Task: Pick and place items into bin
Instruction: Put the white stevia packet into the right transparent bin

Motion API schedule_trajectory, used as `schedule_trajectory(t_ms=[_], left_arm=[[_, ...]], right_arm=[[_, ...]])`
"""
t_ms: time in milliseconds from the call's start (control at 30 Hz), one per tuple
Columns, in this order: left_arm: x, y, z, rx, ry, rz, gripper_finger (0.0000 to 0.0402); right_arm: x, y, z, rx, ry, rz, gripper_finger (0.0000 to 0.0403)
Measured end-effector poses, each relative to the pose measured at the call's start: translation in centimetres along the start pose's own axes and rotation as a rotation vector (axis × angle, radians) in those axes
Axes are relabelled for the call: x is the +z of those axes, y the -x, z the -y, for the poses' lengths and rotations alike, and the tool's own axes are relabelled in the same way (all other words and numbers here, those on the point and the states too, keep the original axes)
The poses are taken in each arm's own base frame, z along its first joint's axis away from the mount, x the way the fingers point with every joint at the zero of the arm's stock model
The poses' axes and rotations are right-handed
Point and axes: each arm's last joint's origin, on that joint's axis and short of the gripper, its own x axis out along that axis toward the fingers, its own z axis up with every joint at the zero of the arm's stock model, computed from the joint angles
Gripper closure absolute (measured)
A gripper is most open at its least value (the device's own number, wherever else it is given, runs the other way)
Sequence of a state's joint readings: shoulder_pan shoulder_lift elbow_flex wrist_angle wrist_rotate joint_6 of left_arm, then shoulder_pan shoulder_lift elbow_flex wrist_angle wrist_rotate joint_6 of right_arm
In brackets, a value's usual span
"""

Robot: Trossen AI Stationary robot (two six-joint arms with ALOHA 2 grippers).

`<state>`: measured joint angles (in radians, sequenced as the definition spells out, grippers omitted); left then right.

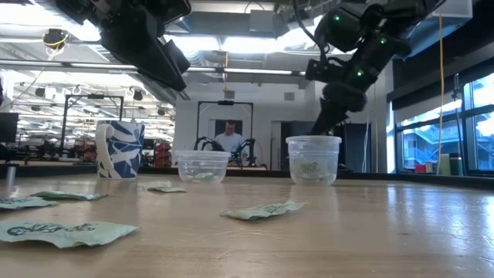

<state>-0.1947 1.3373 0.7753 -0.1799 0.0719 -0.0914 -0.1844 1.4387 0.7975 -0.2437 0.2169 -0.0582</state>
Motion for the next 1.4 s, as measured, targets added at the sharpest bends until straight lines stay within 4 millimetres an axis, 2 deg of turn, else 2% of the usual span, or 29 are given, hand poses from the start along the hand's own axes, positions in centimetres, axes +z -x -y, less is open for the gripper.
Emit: schedule_trajectory(t_ms=[167, 567, 800, 1000, 1167, 1400], left_arm=[[0.0, 0.0, 0.0, 0.0, 0.0, 0.0, 0.0309], [0.0, 0.0, 0.0, 0.0, 0.002, 0.0, 0.0309], [0.0, 0.0, 0.0, 0.0, 0.002, -0.001, 0.0309], [0.0, 0.0, -0.1, 0.035, 0.0, -0.002, 0.0309], [-1.4, 0.0, -0.6, 0.18, -0.06, -0.141, 0.0309], [-2.4, -1.3, -1.3, 0.262, -0.118, -0.242, 0.031]], right_arm=[[0.0, -0.1, 0.0, -0.001, 0.001, 0.011, 0.04], [0.0, -0.1, 0.0, -0.001, -0.004, 0.011, 0.0364], [0.1, 0.0, 0.0, -0.008, -0.008, 0.011, 0.0319], [1.9, 0.7, 0.5, -0.1, -0.041, 0.066, 0.0295], [3.1, 1.3, 0.6, -0.099, -0.051, 0.106, 0.0296], [3.3, 1.4, 0.2, -0.089, -0.05, 0.111, 0.0297]])
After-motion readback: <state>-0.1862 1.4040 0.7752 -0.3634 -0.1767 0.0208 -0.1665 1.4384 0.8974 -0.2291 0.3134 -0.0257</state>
